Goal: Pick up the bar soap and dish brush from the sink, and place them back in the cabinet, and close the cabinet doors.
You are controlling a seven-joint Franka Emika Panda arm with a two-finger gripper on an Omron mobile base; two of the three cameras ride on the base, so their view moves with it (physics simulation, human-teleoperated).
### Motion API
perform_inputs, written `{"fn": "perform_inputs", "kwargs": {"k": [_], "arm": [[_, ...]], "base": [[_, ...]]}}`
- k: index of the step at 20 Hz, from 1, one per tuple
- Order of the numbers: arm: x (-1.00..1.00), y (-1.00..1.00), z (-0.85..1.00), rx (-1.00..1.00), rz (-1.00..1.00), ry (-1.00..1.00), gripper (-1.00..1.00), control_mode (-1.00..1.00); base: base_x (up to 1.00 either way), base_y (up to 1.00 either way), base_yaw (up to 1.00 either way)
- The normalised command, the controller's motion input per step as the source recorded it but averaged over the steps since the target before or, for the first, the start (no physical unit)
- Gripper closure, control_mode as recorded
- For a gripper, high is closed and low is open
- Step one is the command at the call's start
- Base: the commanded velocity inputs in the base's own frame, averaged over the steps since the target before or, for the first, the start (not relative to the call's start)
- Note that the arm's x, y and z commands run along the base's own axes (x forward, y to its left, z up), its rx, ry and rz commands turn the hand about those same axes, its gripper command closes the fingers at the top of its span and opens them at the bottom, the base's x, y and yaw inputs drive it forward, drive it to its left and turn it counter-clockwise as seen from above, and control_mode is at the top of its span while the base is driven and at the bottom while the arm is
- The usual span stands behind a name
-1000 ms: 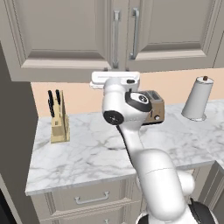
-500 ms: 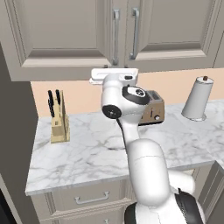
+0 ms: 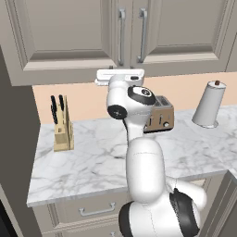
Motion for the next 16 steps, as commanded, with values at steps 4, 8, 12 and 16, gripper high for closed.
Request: {"fn": "perform_inputs", "kwargs": {"k": [4, 8, 12, 16], "arm": [[0.26, 0.00, 0.00, 0.00, 0.00, 0.02, -1.00, -1.00], [0.24, 0.00, 0.00, 0.00, 0.00, 0.06, -1.00, -1.00], [0.23, 0.00, 0.00, 0.00, 0.00, 0.06, -1.00, -1.00], [0.21, 0.00, 0.00, 0.00, 0.00, 0.07, -1.00, -1.00]], "base": [[0.00, 0.00, 0.00], [0.00, 0.00, 0.00], [0.00, 0.00, 0.00], [0.00, 0.00, 0.00]]}}
